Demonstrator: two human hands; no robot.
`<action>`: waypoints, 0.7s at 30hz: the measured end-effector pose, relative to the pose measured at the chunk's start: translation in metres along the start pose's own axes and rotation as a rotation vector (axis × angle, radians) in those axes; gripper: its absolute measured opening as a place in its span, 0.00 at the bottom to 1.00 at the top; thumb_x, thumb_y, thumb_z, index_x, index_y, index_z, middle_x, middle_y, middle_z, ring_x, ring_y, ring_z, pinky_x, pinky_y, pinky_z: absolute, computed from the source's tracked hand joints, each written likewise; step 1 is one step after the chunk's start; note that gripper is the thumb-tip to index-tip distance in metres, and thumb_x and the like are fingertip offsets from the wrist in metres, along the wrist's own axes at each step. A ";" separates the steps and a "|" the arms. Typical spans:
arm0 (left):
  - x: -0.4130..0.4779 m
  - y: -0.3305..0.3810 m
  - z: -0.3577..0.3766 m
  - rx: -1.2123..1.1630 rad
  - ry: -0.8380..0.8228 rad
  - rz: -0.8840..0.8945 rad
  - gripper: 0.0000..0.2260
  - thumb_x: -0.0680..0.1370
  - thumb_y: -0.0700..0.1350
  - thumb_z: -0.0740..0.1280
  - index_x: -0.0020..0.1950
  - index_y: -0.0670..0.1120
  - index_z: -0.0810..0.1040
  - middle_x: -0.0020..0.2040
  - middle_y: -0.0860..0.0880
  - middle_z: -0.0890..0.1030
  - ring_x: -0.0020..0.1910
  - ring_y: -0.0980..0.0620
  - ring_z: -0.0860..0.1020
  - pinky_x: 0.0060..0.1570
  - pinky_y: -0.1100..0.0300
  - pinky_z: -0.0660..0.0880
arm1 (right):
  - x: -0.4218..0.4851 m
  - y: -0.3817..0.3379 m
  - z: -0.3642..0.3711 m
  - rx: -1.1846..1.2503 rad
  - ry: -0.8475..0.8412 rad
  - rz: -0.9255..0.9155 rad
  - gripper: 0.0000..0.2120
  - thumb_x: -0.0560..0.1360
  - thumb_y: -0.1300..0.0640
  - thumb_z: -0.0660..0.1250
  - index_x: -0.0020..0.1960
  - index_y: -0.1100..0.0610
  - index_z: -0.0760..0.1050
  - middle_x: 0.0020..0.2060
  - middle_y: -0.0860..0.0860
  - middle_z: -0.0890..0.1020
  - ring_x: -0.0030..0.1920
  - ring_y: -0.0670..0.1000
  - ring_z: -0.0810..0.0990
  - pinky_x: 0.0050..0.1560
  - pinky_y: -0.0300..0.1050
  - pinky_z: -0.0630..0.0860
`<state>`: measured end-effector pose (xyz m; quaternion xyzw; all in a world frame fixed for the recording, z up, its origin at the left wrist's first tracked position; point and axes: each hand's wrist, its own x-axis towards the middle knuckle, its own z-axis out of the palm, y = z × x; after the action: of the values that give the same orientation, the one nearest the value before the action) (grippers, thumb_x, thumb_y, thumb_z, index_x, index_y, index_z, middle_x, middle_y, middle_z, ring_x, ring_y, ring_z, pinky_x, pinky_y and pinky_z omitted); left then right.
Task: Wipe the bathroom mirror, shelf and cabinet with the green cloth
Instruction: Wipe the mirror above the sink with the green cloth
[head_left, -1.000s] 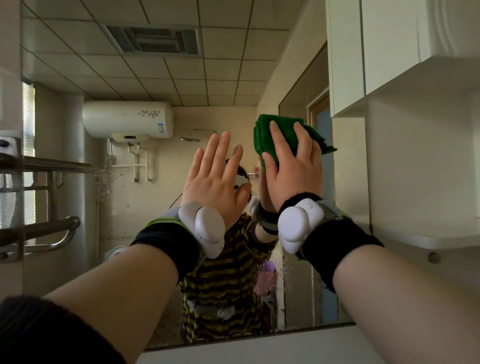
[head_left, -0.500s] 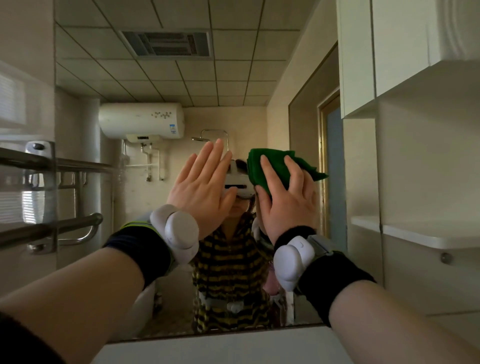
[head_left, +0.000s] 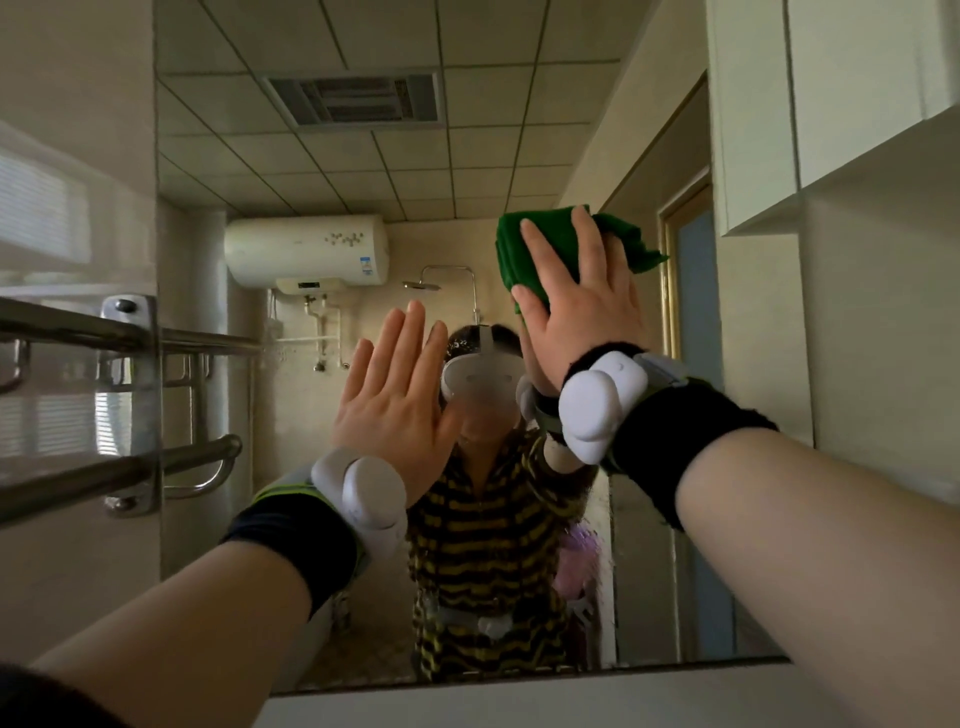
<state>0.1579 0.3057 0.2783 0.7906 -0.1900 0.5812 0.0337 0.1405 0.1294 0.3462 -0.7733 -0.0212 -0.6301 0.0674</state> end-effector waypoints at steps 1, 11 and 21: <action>0.000 0.001 0.001 -0.004 0.011 -0.004 0.31 0.77 0.60 0.43 0.77 0.47 0.51 0.76 0.49 0.43 0.76 0.50 0.43 0.73 0.53 0.40 | 0.002 0.000 0.001 -0.005 0.010 -0.005 0.25 0.78 0.43 0.54 0.73 0.38 0.52 0.75 0.49 0.50 0.73 0.58 0.51 0.71 0.53 0.52; -0.001 0.004 0.011 0.006 0.110 -0.016 0.30 0.78 0.58 0.50 0.74 0.42 0.62 0.75 0.43 0.58 0.75 0.45 0.55 0.72 0.49 0.49 | -0.032 -0.014 0.021 0.015 0.136 -0.012 0.25 0.77 0.44 0.57 0.73 0.41 0.57 0.73 0.53 0.58 0.70 0.60 0.58 0.69 0.57 0.59; 0.001 0.003 0.008 -0.032 0.087 -0.025 0.30 0.77 0.57 0.50 0.75 0.43 0.60 0.76 0.44 0.55 0.76 0.46 0.52 0.73 0.48 0.49 | -0.058 -0.021 0.022 0.007 0.071 -0.046 0.26 0.77 0.44 0.56 0.73 0.41 0.56 0.73 0.54 0.58 0.70 0.60 0.57 0.68 0.59 0.59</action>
<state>0.1644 0.3003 0.2757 0.7662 -0.1876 0.6115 0.0621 0.1478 0.1557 0.2866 -0.7494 -0.0387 -0.6586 0.0560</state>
